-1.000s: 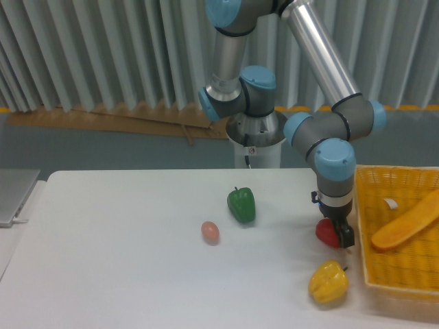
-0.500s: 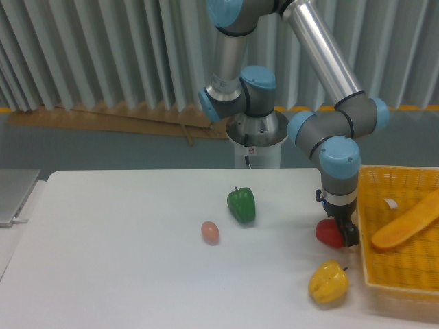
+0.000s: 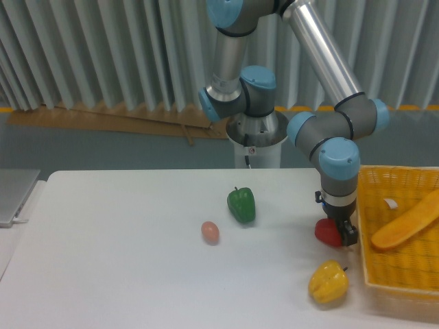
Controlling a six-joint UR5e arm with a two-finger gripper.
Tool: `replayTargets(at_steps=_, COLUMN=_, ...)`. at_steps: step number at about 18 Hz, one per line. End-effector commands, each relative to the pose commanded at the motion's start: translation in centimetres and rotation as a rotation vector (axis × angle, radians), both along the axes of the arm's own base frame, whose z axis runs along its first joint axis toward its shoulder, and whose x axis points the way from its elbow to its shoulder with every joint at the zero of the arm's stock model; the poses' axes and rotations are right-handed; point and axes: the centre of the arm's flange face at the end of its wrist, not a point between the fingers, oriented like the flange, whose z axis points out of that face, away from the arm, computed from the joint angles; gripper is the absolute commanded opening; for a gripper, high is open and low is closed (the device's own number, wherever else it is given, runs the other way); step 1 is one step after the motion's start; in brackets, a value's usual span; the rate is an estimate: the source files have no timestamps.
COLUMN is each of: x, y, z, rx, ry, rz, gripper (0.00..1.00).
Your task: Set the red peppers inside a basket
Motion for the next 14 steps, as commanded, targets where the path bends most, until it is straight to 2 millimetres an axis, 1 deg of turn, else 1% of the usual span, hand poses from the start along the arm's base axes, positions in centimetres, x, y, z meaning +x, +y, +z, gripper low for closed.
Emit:
replayTargets(at_steps=5, x=0.3, y=0.3, z=0.7, rx=0.009, ry=0.009, rz=-0.007, gripper=0.63)
replayTargets(at_steps=7, x=0.7, y=0.5, z=1.5, rx=0.016, ry=0.021, rz=-0.008, gripper=0.63)
replayTargets(at_steps=9, x=0.9, y=0.6, z=1.8, rx=0.017, ry=0.020, rz=0.000, gripper=0.63)
replayTargets(at_steps=10, x=1.0, y=0.5, z=2.3, rx=0.023, ry=0.026, rz=0.003, gripper=0.63)
replayTargets(at_steps=13, x=1.1, y=0.4, z=2.7, rx=0.022, ry=0.018, rz=0.006, gripper=0.63)
replayTargets(at_steps=14, x=1.3, y=0.4, z=3.3, rx=0.022, ry=0.016, rz=0.005, gripper=0.63)
